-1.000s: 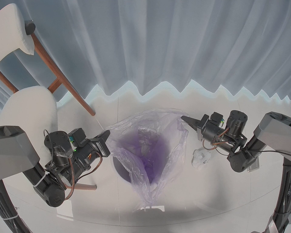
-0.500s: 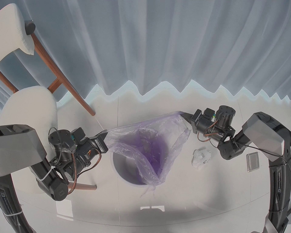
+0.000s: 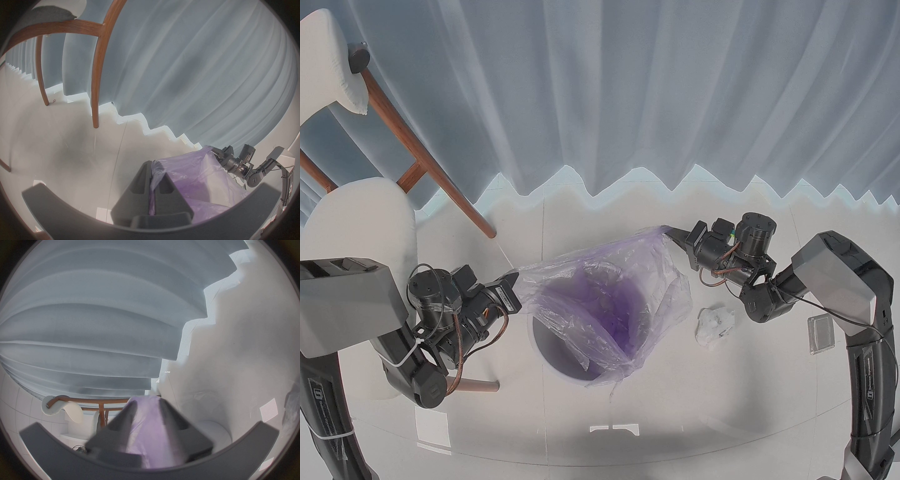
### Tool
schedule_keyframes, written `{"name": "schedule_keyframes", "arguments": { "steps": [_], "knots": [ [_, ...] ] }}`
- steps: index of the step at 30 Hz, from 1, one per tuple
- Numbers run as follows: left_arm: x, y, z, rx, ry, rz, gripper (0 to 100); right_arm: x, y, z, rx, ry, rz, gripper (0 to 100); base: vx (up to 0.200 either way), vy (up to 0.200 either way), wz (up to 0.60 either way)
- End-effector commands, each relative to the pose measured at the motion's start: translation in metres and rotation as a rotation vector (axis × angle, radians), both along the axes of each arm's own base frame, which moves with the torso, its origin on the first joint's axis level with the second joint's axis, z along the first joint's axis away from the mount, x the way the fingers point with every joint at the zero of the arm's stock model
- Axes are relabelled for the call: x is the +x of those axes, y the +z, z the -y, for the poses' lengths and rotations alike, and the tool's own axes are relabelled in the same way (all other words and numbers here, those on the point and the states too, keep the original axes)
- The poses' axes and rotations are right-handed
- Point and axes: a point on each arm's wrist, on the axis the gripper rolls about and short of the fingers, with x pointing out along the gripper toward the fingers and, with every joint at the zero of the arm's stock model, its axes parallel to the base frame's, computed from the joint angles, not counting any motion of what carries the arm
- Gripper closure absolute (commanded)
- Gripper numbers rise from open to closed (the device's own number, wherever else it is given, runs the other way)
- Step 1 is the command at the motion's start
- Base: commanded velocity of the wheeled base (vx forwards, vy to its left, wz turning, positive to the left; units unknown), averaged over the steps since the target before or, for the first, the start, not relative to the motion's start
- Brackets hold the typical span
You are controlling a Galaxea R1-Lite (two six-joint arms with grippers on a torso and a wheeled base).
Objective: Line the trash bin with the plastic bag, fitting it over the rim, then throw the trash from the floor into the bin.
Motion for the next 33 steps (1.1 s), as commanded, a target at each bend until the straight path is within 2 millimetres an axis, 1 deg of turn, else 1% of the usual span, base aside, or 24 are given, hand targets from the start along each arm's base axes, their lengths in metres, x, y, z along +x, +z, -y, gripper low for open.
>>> {"name": "schedule_keyframes", "arguments": {
  "steps": [1,3,6,9,10,13,14,15,17,21,27,30,33],
  "knots": [
    [0.001,-0.003,0.001,0.002,-0.004,-0.007,100,0.002,0.008,-0.005,0.008,0.01,0.026,0,0.0,0.0,0.0],
    [0.0,0.0,0.001,-0.011,-0.003,-0.002,100,0.0,0.009,0.001,0.011,-0.008,0.027,0,0.0,0.0,0.0],
    [-0.001,0.007,0.001,-0.03,-0.006,0.014,100,-0.02,0.016,0.014,-0.007,-0.025,-0.014,0,0.0,0.0,0.0],
    [-0.005,0.02,0.001,-0.046,-0.01,0.048,100,-0.06,0.027,0.027,-0.04,-0.014,-0.073,0,0.0,0.0,0.0],
    [-0.005,0.021,0.001,-0.047,-0.01,0.051,100,-0.079,0.028,0.031,-0.069,-0.003,-0.09,0,0.0,0.0,0.0],
    [-0.008,0.02,0.003,-0.044,-0.018,0.047,100,-0.114,0.023,0.037,-0.156,0.012,-0.105,0,0.0,0.0,0.0],
    [-0.008,0.02,0.003,-0.044,-0.018,0.047,100,-0.114,0.023,0.037,-0.156,0.012,-0.105,0,0.0,0.0,0.0],
    [-0.009,0.02,0.005,-0.044,-0.025,0.046,100,-0.133,0.02,0.042,-0.203,0.021,-0.107,0,0.0,0.0,0.0],
    [-0.011,0.022,0.008,-0.043,-0.03,0.048,100,-0.151,0.021,0.045,-0.218,0.033,-0.117,0,0.0,0.0,0.0],
    [-0.015,0.024,0.009,-0.041,-0.038,0.051,100,-0.182,0.023,0.036,-0.226,0.091,-0.139,0,0.0,0.0,0.0],
    [-0.016,0.024,0.011,-0.038,-0.041,0.05,100,-0.213,0.019,0.009,-0.226,0.213,-0.134,0,0.0,0.0,0.0],
    [-0.017,0.024,0.011,-0.038,-0.042,0.05,100,-0.222,0.017,-0.003,-0.22,0.259,-0.138,0,0.0,0.0,0.0],
    [-0.017,0.025,0.011,-0.039,-0.044,0.053,100,-0.223,0.014,-0.01,-0.218,0.281,-0.157,0,0.0,0.0,0.0]
  ]
}}
